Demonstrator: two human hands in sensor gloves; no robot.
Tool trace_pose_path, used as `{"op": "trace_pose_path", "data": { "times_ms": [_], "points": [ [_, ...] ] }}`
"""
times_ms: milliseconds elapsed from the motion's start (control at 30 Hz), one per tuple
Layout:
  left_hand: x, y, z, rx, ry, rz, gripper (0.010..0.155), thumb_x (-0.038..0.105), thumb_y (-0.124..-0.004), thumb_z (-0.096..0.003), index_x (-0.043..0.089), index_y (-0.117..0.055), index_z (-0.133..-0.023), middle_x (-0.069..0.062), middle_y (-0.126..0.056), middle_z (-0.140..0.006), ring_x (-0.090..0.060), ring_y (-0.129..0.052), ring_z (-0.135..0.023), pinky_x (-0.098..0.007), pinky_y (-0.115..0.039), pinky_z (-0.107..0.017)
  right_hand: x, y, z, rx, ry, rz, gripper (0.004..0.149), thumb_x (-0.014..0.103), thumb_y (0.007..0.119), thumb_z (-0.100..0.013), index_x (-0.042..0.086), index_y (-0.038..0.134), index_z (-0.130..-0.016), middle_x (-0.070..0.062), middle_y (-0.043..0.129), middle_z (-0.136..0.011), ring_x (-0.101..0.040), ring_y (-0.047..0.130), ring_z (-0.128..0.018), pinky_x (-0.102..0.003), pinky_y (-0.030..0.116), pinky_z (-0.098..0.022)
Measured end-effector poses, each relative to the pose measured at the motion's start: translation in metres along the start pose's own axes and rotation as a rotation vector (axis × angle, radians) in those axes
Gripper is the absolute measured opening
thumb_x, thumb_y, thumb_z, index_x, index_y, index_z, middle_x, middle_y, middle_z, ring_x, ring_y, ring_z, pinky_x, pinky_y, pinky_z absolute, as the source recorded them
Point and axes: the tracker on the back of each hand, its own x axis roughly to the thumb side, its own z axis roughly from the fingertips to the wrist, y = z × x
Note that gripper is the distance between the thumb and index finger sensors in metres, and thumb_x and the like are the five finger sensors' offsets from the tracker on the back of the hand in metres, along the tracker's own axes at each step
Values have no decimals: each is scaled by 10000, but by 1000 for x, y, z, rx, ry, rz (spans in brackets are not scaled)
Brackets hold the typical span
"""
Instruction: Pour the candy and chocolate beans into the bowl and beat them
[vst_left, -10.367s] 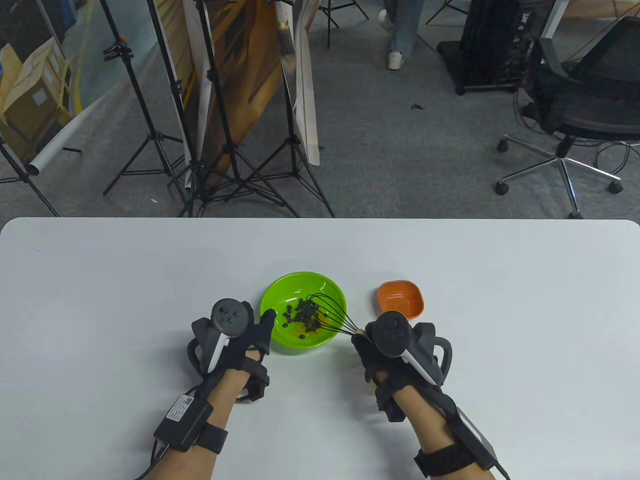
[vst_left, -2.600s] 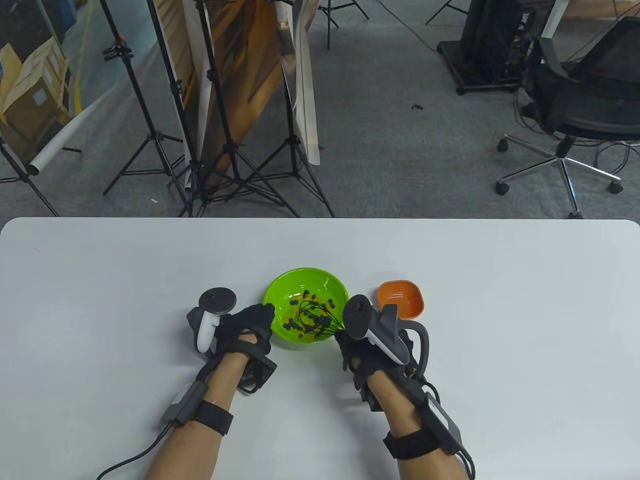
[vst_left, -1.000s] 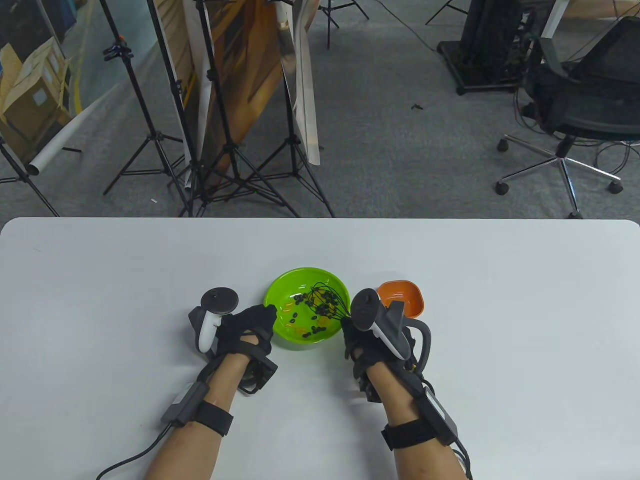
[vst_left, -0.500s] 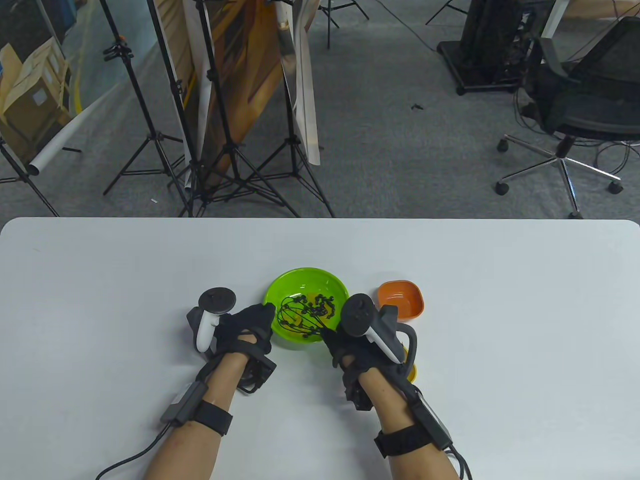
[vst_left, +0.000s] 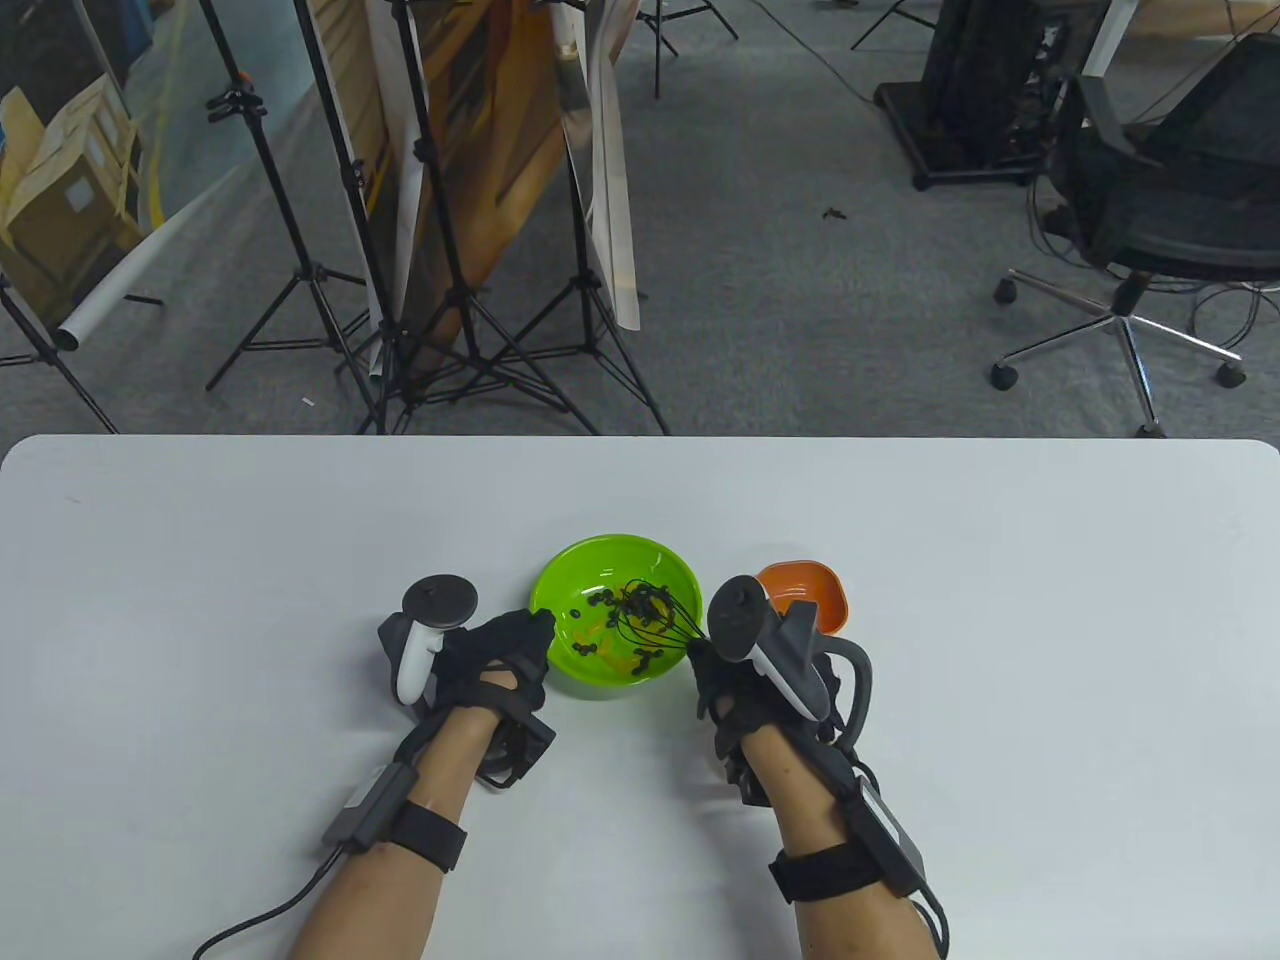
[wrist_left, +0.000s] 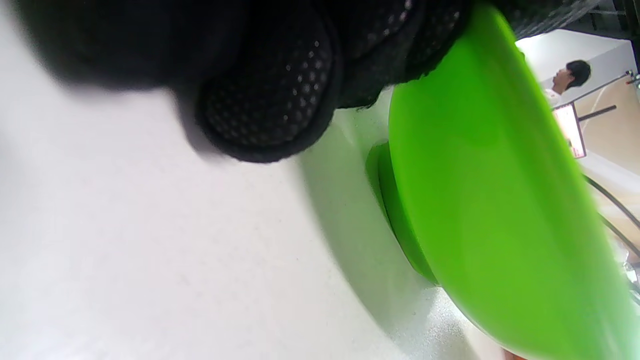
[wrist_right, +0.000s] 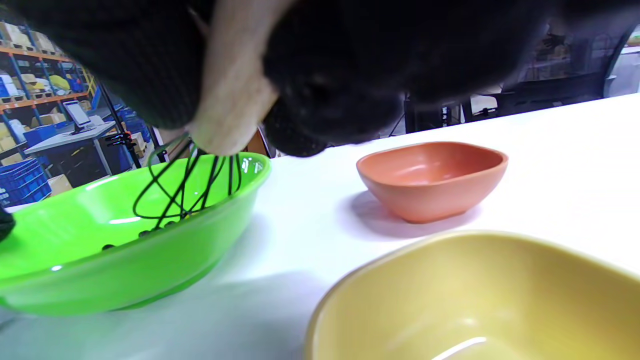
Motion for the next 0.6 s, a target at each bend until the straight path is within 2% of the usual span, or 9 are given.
{"op": "trace_pose_path", "data": {
  "times_ms": [200, 333, 600],
  "points": [
    [0, 0, -1, -5, 4, 12, 440, 597, -674, -475, 219, -819, -649, 76, -949, -477, -156, -1054, -333, -251, -921, -203, 9, 20, -9, 5, 5, -89, 570, 549, 779, -471, 80, 901, -770, -99, 993, -407, -205, 931, -75, -369, 866, 5],
    [-1, 0, 0, -3, 4, 17, 446, 601, -657, -477, 222, -817, -650, 81, -948, -479, -151, -1057, -336, -249, -926, -193, 20, 29, -8, 55, -35, -149, 567, 548, 780, -471, 84, 903, -772, -101, 994, -403, -206, 931, -71, -370, 865, 10],
    [-1, 0, 0, 2, 11, 23, 445, 603, -649, -477, 229, -813, -655, 88, -944, -483, -143, -1056, -339, -245, -925, -206, 21, 17, 8, 120, -141, -116, 550, 549, 811, -470, 101, 924, -768, -105, 1002, -392, -217, 930, -62, -378, 860, 13]
  ]
}}
